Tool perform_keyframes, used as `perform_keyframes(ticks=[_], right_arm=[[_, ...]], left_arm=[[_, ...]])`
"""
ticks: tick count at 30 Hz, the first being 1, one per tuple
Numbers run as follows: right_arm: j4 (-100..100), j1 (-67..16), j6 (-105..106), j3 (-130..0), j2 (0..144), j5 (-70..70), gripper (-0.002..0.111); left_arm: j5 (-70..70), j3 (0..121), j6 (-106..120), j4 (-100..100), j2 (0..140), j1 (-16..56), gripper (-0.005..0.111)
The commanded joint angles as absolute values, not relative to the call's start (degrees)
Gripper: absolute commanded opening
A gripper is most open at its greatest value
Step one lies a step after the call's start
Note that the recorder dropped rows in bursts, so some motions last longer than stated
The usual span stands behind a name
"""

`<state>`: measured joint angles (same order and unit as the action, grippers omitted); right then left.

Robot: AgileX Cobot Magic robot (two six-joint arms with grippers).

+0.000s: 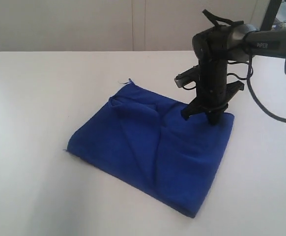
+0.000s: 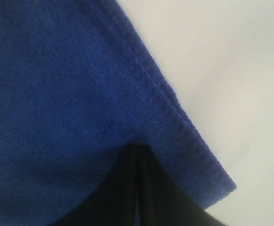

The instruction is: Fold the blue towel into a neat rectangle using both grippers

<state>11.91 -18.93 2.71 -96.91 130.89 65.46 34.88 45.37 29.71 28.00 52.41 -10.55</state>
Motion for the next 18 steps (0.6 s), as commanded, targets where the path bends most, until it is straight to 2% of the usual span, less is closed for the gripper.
perform_keyframes(ticks=[1, 7, 13, 18], right_arm=[[8.99, -18.24, 2.70, -89.35, 130.10, 69.96, 0.000], [1.74, -18.94, 5.20, -81.83, 120.83, 69.96, 0.000], [1.85, -22.86, 4.93, -84.25, 111.27, 68.37, 0.000], [-0.37, -24.77, 5.35, -85.23, 111.73, 52.95, 0.000]], left_arm=[[35.57, 45.14, 29.92, 28.48, 52.01, -10.71, 0.000], [35.57, 45.14, 29.92, 28.48, 52.01, -10.71, 0.000], [35.57, 45.14, 29.92, 28.48, 52.01, -10.71, 0.000], [35.57, 45.14, 29.92, 28.48, 52.01, -10.71, 0.000]])
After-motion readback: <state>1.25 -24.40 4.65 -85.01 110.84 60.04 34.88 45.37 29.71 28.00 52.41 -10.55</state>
